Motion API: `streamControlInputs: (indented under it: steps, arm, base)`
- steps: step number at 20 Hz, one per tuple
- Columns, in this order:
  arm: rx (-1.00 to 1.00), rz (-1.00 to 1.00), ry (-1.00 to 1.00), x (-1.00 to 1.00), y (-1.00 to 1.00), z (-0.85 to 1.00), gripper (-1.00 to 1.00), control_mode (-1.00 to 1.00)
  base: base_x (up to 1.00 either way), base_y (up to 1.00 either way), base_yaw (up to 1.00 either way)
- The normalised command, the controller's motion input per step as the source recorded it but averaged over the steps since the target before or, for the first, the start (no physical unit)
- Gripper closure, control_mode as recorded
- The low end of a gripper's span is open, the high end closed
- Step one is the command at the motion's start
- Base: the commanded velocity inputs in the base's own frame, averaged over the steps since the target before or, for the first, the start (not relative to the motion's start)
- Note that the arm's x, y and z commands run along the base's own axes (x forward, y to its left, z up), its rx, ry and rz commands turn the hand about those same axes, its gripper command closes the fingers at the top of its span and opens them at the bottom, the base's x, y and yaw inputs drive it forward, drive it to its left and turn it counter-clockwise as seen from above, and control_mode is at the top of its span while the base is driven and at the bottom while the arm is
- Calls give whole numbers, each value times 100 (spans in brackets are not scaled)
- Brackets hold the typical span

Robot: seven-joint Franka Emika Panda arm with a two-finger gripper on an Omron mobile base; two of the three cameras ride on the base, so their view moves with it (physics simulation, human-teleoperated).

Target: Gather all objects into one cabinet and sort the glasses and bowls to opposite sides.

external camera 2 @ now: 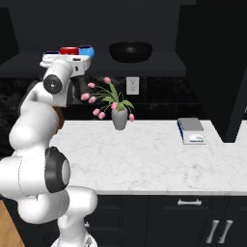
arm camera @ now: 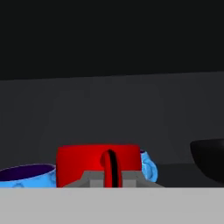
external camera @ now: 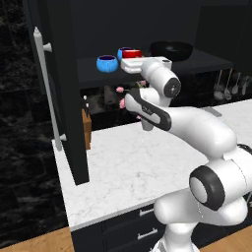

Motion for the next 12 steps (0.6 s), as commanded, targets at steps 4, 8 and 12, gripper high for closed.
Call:
streamControlInputs:
  steps: [4,8,12]
  arm:
    - [-5,0,-9,17,8,-57,100,-100]
    - [-5,0,-7,18,12,-52,100,-100]
    - [0,0,-1,38,13,-17,100,-100]
  base:
    - [0,0,0]
    - [0,0,0]
    - [0,0,0]
